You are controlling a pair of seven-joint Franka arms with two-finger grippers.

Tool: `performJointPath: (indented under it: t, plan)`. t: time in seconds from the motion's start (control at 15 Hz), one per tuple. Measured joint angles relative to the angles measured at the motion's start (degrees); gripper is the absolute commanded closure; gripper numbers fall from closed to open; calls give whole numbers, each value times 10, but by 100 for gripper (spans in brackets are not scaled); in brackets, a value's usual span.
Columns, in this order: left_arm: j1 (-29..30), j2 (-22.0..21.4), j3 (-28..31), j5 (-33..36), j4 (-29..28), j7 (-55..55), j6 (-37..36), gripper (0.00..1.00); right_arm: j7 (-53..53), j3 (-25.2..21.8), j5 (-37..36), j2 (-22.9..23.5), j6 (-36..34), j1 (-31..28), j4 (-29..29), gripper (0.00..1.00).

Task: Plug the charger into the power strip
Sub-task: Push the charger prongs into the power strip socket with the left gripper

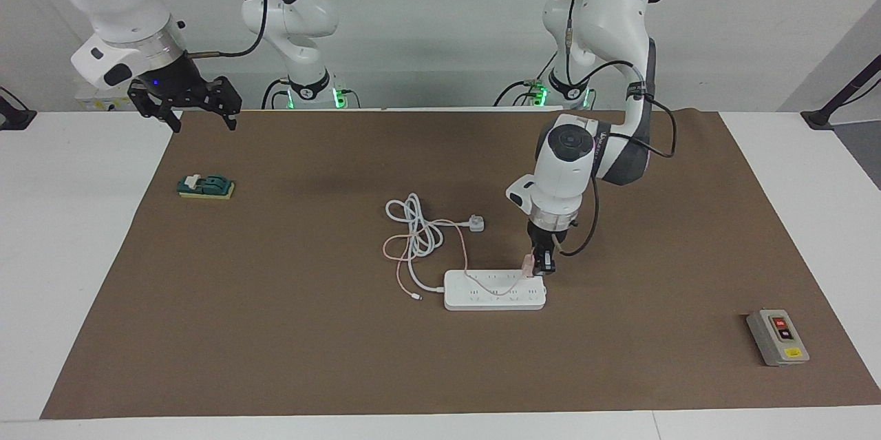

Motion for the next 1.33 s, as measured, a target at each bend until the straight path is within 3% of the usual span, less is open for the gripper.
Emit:
performJointPath:
  t: [0.73,1.33]
  plan:
    - [0,6,0,0,1,0,5,100,0,0,0,0,0,0,0,0]
    - [2,30,0,-23,50,-1,-51,100,0,0,0,0,0,0,0,0]
